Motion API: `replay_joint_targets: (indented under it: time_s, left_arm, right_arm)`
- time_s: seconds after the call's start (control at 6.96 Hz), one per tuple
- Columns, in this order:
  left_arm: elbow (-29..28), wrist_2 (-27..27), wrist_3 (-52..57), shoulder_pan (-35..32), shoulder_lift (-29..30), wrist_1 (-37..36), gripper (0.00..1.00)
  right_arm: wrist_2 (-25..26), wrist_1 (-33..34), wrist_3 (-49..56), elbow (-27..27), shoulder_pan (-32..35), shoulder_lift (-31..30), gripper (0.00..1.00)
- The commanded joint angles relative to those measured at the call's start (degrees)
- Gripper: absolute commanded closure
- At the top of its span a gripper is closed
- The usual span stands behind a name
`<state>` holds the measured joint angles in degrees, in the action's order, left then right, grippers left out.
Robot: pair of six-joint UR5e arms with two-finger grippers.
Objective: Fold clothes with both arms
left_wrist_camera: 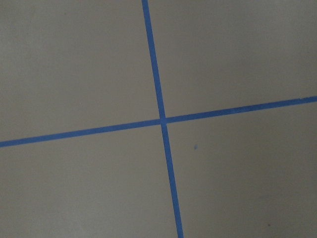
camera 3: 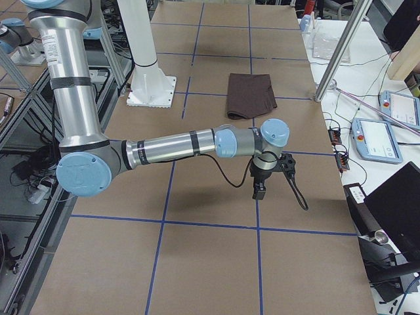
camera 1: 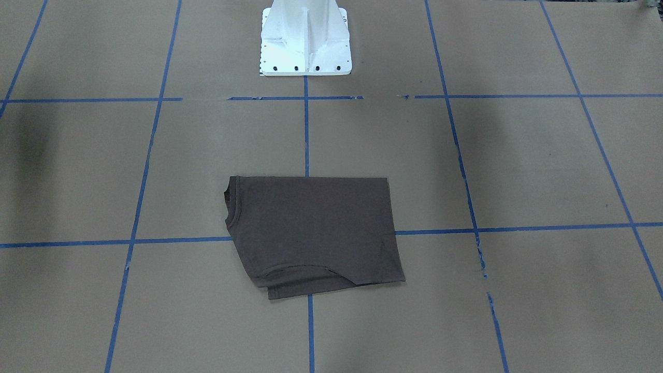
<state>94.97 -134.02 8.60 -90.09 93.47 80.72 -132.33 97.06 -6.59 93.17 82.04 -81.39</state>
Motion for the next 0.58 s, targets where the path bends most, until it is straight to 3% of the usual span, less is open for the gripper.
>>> replay_joint_targets:
  time_s: [0.0, 0.14, 0.43]
  left_arm:
    - [-0.4, -1.8, -0.1, 0.0, -1.4, 5.0, 0.00]
    - [-1.4, -4.8, 0.0, 0.0, -1.4, 6.5, 0.00]
    - [-1.2, -5.0, -0.2, 0.1, -1.2, 7.4, 0.00]
  right_arm:
    - [0.1, 0.5, 2.1, -0.3, -0.2, -0.1, 0.00]
    - [0.1, 1.5, 4.8, -0.3, -0.1, -0.2, 0.00]
    - [0.1, 2.1, 4.9, 0.2, -0.2, 0.3, 0.00]
